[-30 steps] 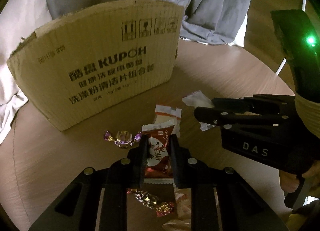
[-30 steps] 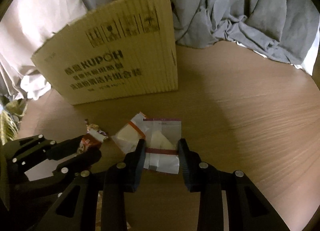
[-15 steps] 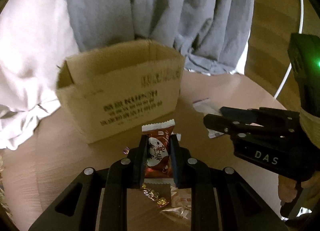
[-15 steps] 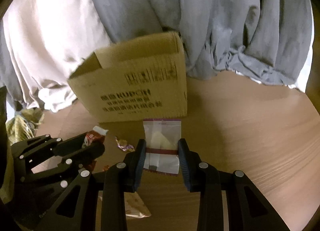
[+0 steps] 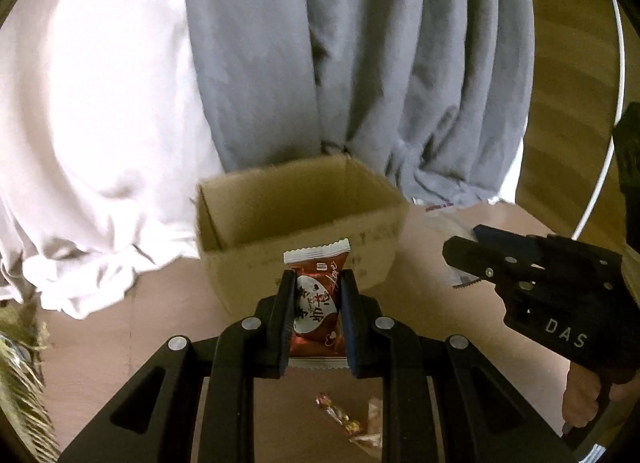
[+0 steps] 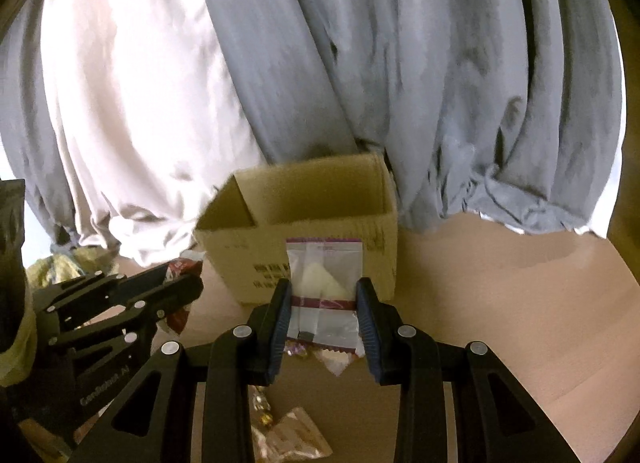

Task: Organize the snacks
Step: 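Carry both packets over the cardboard box and open both tools to drop them, then withdraw both tools from the box back toward the remaining snacks, then grasp the string of gold candies with the left tool while the right tool grasps the gold pastry bag, then carry both items over the cardboard box and open both tools to drop them, then withdraw both tools from the box back toward the last two snacks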

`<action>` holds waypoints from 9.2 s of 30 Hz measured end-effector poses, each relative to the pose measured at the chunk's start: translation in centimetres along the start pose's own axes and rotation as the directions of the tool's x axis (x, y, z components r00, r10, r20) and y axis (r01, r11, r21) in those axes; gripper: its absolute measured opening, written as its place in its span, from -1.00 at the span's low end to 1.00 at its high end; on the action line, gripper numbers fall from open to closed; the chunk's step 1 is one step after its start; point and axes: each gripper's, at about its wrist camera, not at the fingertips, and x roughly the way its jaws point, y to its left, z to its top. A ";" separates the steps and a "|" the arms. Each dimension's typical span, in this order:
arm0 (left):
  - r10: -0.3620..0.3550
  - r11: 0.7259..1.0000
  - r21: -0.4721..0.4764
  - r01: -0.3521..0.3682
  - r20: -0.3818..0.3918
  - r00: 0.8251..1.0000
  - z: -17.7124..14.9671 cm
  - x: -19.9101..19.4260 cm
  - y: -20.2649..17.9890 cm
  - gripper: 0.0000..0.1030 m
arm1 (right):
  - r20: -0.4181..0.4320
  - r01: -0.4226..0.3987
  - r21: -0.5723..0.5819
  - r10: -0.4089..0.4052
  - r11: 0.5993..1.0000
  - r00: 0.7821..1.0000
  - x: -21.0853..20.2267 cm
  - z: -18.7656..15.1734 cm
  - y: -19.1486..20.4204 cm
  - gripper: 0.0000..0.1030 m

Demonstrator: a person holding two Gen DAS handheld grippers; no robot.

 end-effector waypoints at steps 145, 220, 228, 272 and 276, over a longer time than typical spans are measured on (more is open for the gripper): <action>-0.165 0.986 -0.063 0.152 -0.366 0.916 -12.1 8.6 2.5 -0.55 | -0.388 0.141 0.491 0.071 0.860 0.919 8.6 -12.9 -0.5 0.11; -0.059 0.998 -0.031 0.063 0.126 0.990 7.6 -1.1 2.4 -0.55 | 0.170 -0.073 0.058 0.062 0.996 0.984 -0.6 6.0 1.7 -0.20; -0.060 0.997 -0.051 0.065 0.083 0.995 8.7 2.1 4.1 -0.55 | 0.134 -0.083 0.048 0.076 0.995 0.988 2.6 7.6 1.2 -0.20; -0.075 0.996 0.044 0.077 -0.048 0.996 -0.3 5.0 2.8 -0.06 | -0.067 0.042 0.065 -0.037 0.997 0.997 6.5 -0.3 -1.0 0.17; -0.091 0.995 0.034 0.096 -0.120 0.989 -2.8 6.5 2.5 -0.08 | -0.106 0.070 0.067 -0.062 0.995 0.992 6.7 -2.1 -1.3 0.17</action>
